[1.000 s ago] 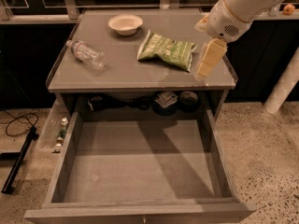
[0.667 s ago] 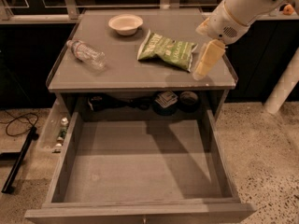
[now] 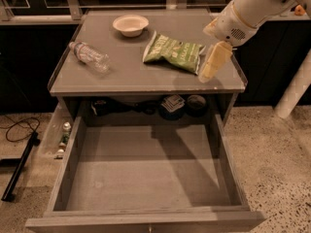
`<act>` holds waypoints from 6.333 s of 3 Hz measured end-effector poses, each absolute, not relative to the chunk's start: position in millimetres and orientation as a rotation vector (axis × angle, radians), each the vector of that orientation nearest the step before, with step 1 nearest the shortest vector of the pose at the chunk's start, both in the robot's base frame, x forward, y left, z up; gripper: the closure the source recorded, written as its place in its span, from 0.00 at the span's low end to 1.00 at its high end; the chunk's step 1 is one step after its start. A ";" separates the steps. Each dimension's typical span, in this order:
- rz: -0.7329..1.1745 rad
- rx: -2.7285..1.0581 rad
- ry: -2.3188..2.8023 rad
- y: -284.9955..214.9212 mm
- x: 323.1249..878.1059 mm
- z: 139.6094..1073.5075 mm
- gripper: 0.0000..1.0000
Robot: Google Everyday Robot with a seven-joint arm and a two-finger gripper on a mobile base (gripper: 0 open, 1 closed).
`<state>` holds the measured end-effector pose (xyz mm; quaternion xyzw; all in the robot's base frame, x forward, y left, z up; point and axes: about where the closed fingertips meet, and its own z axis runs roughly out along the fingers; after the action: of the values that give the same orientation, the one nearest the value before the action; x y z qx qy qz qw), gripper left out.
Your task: Place green jalapeno chip bag into top drawer
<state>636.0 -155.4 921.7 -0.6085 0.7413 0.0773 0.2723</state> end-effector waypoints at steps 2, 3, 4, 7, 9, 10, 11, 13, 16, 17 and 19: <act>0.296 -1.361 1.844 -145.3 689.6 925.0 0.00; 0.320 -1.244 1.786 -143.2 713.9 927.9 0.00; 0.340 -1.179 1.745 -133.2 737.5 932.3 0.00; 0.514 -1.241 1.849 -99.7 767.8 885.3 0.00; 0.605 -1.235 1.892 -100.3 764.0 863.9 0.00; 0.605 -1.235 1.892 -100.2 764.0 863.8 0.17; 0.605 -1.235 1.892 -100.2 764.0 863.8 0.40; 0.605 -1.235 1.892 -100.1 764.0 863.7 0.85; 0.602 -1.230 1.906 -102.2 749.1 862.3 1.00; 0.548 -1.209 1.878 -115.4 712.6 887.7 1.00; 0.404 -1.208 1.779 -132.8 594.3 931.8 1.00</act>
Offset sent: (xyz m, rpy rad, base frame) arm 0.0995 0.0028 0.0153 0.4713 -0.2814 -0.1966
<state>594.3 -132.8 931.8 -0.4906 0.7222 0.1642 0.4591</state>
